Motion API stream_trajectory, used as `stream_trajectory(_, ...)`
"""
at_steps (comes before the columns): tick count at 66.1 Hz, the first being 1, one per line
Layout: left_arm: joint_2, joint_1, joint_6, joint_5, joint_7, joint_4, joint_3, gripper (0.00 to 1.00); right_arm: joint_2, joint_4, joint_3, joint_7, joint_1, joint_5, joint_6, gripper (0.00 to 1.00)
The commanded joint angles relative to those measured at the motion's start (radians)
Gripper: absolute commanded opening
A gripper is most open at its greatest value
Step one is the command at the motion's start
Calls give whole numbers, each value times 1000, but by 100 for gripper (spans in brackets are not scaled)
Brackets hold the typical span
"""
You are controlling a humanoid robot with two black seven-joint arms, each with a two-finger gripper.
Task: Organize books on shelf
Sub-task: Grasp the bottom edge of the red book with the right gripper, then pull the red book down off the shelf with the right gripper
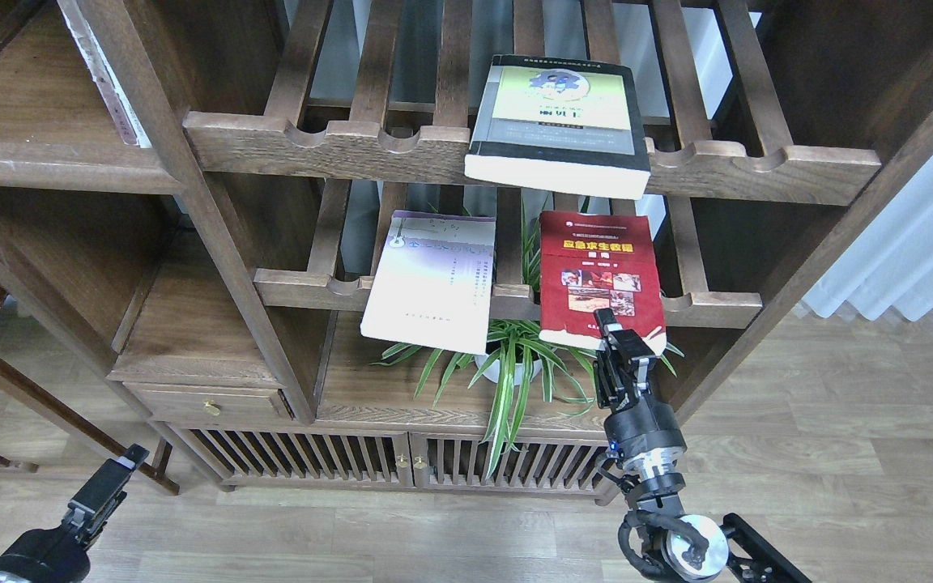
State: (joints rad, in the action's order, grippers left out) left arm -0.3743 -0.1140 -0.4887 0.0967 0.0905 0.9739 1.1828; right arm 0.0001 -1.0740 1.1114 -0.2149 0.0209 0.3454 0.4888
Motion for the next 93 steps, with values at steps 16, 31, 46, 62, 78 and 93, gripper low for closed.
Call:
stream_trajectory(16,-25,0,0,3,15,2,0,100,0,-63,-38,8,128,-11,0,5)
stream_trajectory(31,-41,11,0,-2,18,2,-15,100,0,-107,-76,11,224,-14,0,5)
stream_trajectory(46,-41,7,0,0,15,0,-32,100,0,-146,-111,12,300,-60,0,5)
stream_trajectory(62,-26,-1,0,3,5,17,-74,100,0,-144,-169,17,318,-77,0,5)
stream_trajectory(78,-17,2,0,15,-2,19,-175,100,0,-126,-243,64,341,-97,0,5)
stream_trajectory(93,5,4,0,44,-18,55,-275,100,0,-83,-297,130,344,-105,0,6)
